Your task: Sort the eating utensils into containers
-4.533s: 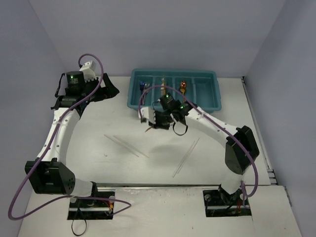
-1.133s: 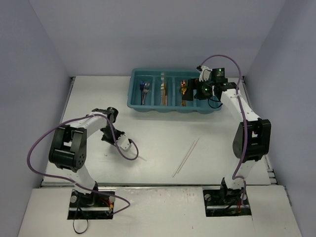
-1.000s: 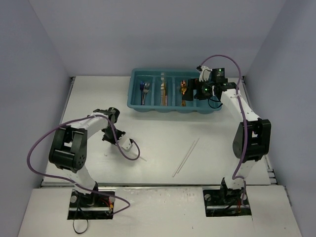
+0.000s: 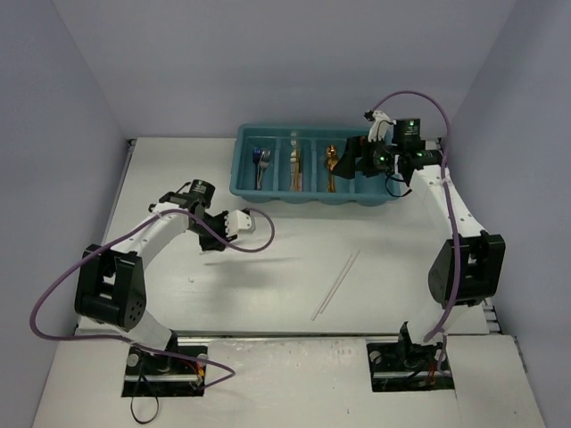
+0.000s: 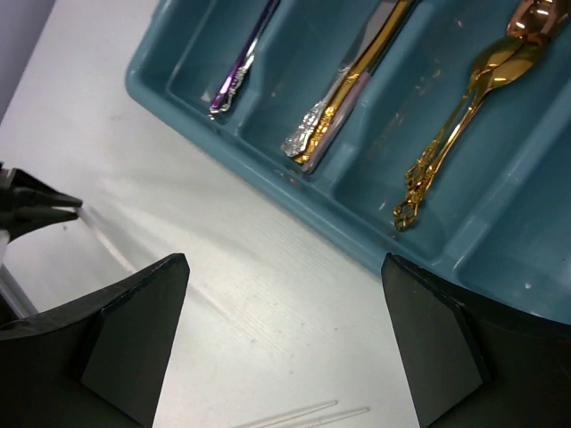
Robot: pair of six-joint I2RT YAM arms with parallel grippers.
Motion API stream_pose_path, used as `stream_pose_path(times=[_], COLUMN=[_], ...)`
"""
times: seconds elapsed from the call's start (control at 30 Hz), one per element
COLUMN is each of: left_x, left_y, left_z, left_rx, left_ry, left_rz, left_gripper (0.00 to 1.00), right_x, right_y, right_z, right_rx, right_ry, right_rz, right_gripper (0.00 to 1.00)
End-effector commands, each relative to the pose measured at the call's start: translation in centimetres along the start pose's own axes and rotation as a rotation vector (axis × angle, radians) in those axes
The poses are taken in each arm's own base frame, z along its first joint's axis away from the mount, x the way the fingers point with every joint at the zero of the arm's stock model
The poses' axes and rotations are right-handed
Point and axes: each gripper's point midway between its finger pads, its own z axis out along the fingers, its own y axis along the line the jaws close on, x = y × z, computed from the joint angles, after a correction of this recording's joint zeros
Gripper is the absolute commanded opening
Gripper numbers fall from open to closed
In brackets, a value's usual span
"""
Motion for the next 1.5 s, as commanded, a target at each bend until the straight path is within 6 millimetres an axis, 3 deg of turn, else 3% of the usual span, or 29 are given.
stream_pose_path(times=[0.0, 0.2, 0.33, 0.73, 0.87, 0.97, 1.1, 1.23, 1.47], left_x=[-3.5, -4.9, -5.9, -9.3, -9.7, -10.1, -10.7, -11.1, -11.6], left_y=[1.6, 3.2, 3.0, -1.1, -1.9, -2.3, -2.7, -2.8, -3.0], left_z=[-1.6, -2.7, -3.1, -4.6, -5.0, -5.3, -5.8, -6.3, -6.9], left_rx=[-0.09, -0.21, -0.213, -0.213, -0.191, -0.174, -0.161, -0.161, -0.152], left_ry=[-0.112, -0.152, -0.184, -0.303, -0.329, -0.355, -0.39, -0.412, -0.437], left_rz=[-0.241, -0.38, -0.524, -0.723, -0.819, -0.865, -0.903, -0.911, -0.924], left_gripper=[0.0, 0.0, 0.0, 0.0, 0.0, 0.0, 0.0, 0.0, 0.0], right_x=[-1.5, 1.8, 1.9, 4.2, 4.1, 2.9, 2.6, 3.6, 4.1], right_y=[4.5, 6.4, 7.9, 16.4, 17.7, 19.6, 21.7, 22.9, 22.5], right_z=[-3.4, -3.7, -3.4, 2.1, 4.1, 5.2, 6.6, 8.1, 9.6], right_rx=[-0.124, -0.179, -0.18, -0.27, -0.26, -0.28, -0.304, -0.306, -0.282], right_ry=[-0.083, -0.056, -0.1, -0.003, 0.01, -0.003, 0.007, 0.033, 0.046], right_rz=[-0.012, 0.156, 0.208, 0.195, 0.189, 0.175, 0.16, 0.158, 0.209], right_gripper=[0.89, 0.89, 0.89, 0.83, 0.77, 0.74, 0.73, 0.72, 0.69])
